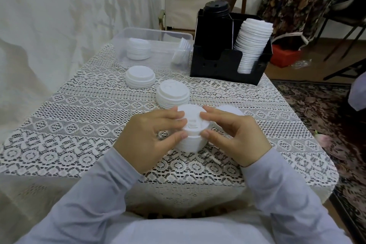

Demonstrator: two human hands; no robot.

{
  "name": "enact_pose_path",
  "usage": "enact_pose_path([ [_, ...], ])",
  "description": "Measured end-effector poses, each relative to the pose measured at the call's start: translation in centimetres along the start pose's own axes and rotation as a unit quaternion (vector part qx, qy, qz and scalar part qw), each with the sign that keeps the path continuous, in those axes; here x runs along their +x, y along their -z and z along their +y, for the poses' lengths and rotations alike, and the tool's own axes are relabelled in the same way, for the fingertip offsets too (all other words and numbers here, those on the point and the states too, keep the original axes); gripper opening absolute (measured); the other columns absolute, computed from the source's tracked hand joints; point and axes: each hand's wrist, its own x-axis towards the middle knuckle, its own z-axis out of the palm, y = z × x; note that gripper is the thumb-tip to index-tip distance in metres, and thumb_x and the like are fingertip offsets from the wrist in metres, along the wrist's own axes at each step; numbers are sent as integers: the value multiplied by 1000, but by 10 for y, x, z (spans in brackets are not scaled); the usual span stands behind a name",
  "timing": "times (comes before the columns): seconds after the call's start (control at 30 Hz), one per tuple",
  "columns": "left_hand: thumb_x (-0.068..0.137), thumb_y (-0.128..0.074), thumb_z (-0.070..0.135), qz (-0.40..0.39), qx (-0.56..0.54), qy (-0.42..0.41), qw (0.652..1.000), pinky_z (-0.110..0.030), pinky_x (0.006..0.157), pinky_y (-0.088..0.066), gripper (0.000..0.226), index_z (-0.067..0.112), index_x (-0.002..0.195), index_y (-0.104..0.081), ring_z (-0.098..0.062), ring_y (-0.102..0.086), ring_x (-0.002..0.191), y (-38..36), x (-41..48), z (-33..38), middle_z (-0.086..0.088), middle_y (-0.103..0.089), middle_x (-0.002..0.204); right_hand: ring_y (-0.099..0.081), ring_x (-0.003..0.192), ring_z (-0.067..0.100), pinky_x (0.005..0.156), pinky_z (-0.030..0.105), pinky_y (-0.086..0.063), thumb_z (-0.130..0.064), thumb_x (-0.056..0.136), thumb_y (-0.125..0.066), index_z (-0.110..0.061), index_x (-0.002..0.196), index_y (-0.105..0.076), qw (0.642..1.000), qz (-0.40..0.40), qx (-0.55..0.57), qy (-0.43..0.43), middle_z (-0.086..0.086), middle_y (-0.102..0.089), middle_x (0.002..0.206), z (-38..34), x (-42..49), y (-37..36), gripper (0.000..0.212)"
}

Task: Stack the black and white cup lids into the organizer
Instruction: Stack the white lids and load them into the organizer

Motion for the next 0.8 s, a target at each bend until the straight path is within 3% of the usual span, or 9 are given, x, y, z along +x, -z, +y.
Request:
enact_pose_path([
  [0.1,78,-63,33,22,2,-4,1000,-21,91,-49,35,11,105,-66,-5,-60,104,-3,-3,1,4,-64,109,-51,124,6,106,27,-40,-36,70,-71,-44,107,-58,1000,5,-12,-7,-14,-54,126,-5,-2,3,40],
  [0.17,78,-63,33,25,5,-5,1000,-22,93,-49,34,14,106,-65,-6,-61,104,-4,-3,2,5,-64,110,-50,124,9,107,36,-39,-36,80,-71,-51,113,-51,996,76,-30,-18,-11,-55,129,-8,-1,16,41],
  [0.23,79,-62,33,23,0,-3,1000,-24,95,-47,33,16,108,-64,-5,-60,105,-3,-2,2,7,-64,110,-46,126,12,110,41,-34,-29,86,-65,-47,125,-46,982,123,-135,-43,-8,-51,134,-7,4,34,48],
  [0.33,81,-59,33,22,-26,13,999,-20,97,-44,32,19,110,-63,-3,-58,108,-3,-1,3,9,-63,112,-35,135,20,112,41,-26,-36,83,-67,-33,146,-26,941,5,-298,-163,-4,-36,149,2,13,43,75],
  [0.4,82,-57,34,26,-39,24,999,-14,98,-41,34,20,114,-60,3,-55,112,-3,-1,4,12,-61,115,-35,134,23,110,41,-29,-49,78,-69,-31,148,-20,923,-21,-331,-193,-1,-36,149,9,17,36,88],
  [0.63,85,-53,34,36,-54,43,997,-4,96,-33,37,24,120,-54,16,-45,115,-3,2,4,24,-51,120,-46,123,21,103,37,-38,-45,68,-78,-26,140,-40,943,92,-301,-113,-1,-51,136,12,18,33,83],
  [0.73,85,-52,35,29,-56,56,996,-1,95,-31,38,25,121,-53,19,-43,115,-4,3,3,27,-49,120,-53,111,13,98,33,-44,-40,66,-81,-24,128,-51,966,153,-207,-10,-7,-59,122,-7,15,28,71],
  [0.8,84,-52,36,22,-58,61,996,-2,95,-34,41,24,123,-53,16,-45,114,-4,3,4,25,-50,121,-55,104,2,93,26,-47,-45,63,-81,-31,119,-53,982,130,-133,33,-18,-59,113,-21,13,20,64],
])
